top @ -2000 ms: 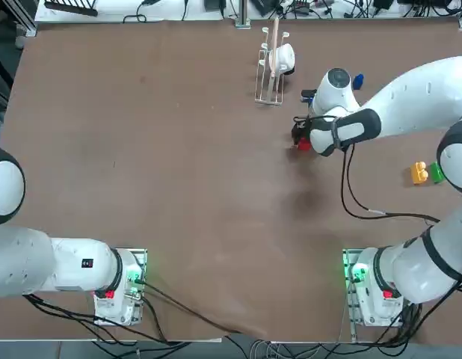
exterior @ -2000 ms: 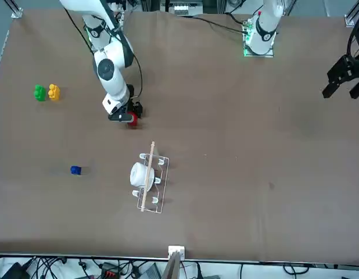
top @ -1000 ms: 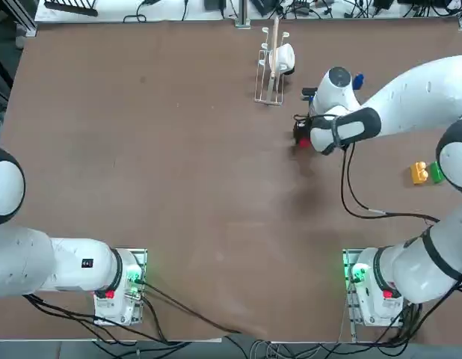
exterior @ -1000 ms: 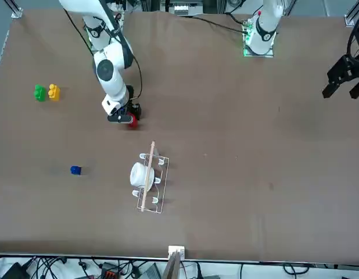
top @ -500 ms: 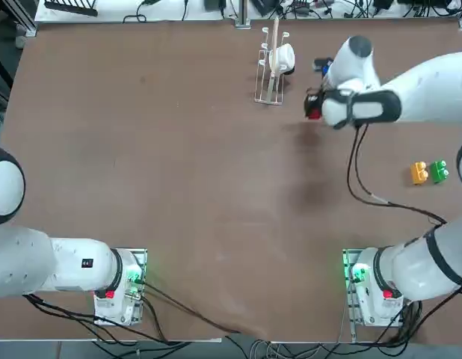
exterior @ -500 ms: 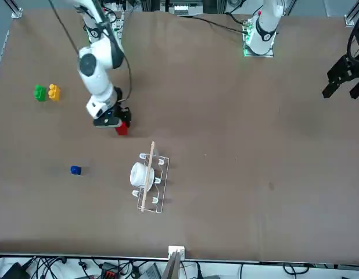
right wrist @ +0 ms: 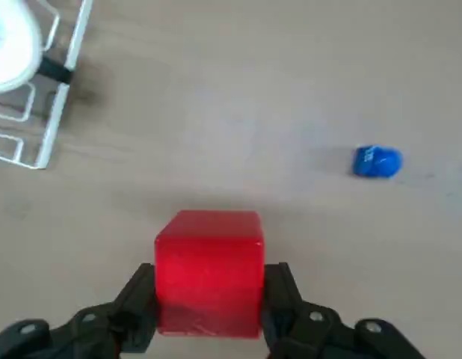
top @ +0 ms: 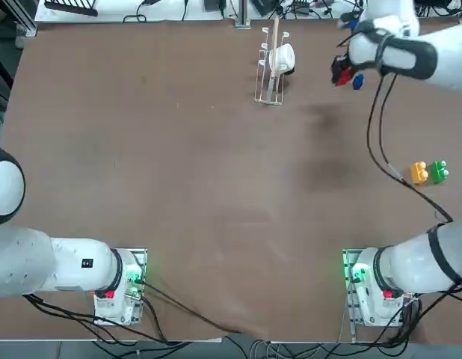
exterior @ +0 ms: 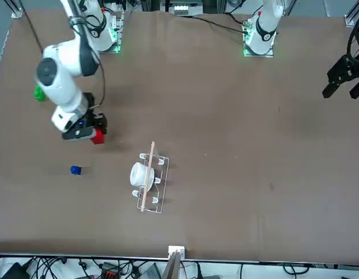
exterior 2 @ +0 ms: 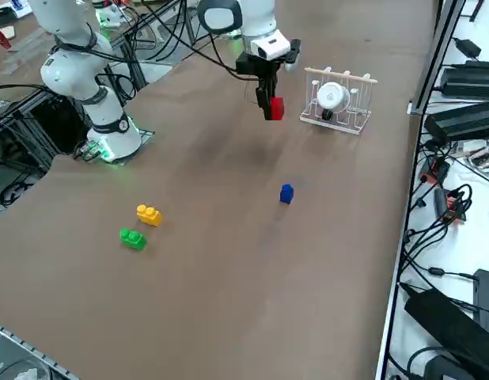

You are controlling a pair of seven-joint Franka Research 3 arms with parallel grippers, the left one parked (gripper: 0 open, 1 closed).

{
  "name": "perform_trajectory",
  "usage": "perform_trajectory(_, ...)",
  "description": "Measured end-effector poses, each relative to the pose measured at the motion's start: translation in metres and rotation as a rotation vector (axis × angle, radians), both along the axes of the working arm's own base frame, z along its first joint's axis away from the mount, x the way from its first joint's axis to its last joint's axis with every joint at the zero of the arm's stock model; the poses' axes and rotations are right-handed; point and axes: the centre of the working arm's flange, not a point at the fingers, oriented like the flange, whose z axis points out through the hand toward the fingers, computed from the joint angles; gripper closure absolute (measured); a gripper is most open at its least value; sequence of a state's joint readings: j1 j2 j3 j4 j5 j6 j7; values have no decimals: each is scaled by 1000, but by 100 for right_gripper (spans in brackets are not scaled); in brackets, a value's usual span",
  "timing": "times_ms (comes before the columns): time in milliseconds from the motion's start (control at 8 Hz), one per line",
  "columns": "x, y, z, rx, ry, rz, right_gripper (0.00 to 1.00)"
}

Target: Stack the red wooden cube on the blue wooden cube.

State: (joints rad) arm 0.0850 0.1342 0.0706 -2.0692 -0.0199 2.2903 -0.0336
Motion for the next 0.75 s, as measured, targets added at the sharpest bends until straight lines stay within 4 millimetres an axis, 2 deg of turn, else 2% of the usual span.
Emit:
perform_trajectory(250,20,-56,1,-12,-9,66,30)
perform_trajectory(375,27,-76,-2,-17,-10,96,30)
perform_trajectory(750,51,-111,-13,-21,-11,138,30)
